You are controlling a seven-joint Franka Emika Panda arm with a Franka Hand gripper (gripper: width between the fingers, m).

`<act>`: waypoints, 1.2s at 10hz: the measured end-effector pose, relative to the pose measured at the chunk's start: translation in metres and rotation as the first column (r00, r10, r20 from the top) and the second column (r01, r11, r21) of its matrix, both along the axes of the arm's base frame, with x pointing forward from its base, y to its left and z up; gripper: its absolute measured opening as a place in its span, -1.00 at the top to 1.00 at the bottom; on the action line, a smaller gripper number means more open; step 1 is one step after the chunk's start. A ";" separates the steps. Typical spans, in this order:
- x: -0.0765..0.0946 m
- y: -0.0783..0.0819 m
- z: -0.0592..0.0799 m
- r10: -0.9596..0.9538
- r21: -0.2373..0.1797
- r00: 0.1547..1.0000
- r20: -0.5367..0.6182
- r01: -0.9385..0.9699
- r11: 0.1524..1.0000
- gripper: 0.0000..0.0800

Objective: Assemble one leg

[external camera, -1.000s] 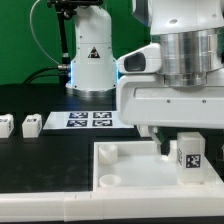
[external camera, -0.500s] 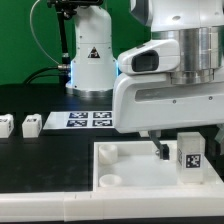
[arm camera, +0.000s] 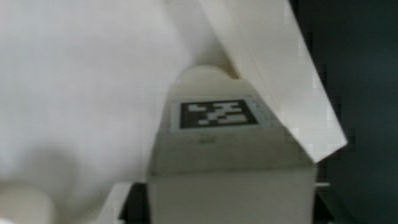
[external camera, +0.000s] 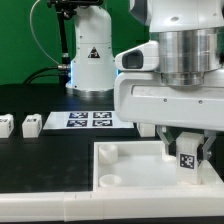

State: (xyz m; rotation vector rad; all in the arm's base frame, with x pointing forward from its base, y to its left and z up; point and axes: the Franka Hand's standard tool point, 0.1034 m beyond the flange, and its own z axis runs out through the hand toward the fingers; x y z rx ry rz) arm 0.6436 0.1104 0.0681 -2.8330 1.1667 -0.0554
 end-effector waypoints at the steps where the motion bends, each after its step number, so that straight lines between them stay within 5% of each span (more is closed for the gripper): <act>1: 0.000 -0.001 -0.001 -0.218 0.003 0.976 -0.027 0.218 0.976 0.28; 5: -0.003 -0.006 -0.001 -0.789 0.020 0.596 -0.149 0.800 0.600 0.27; 8: -0.005 -0.005 0.000 -0.910 -0.003 0.382 -0.163 0.922 0.388 0.27; 12: -0.006 -0.001 -0.001 -0.903 0.001 0.399 -0.162 0.915 0.404 0.10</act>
Offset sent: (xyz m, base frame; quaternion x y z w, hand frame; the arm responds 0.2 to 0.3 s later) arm 0.0441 0.0063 0.0172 0.0810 -0.0195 0.3911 0.9166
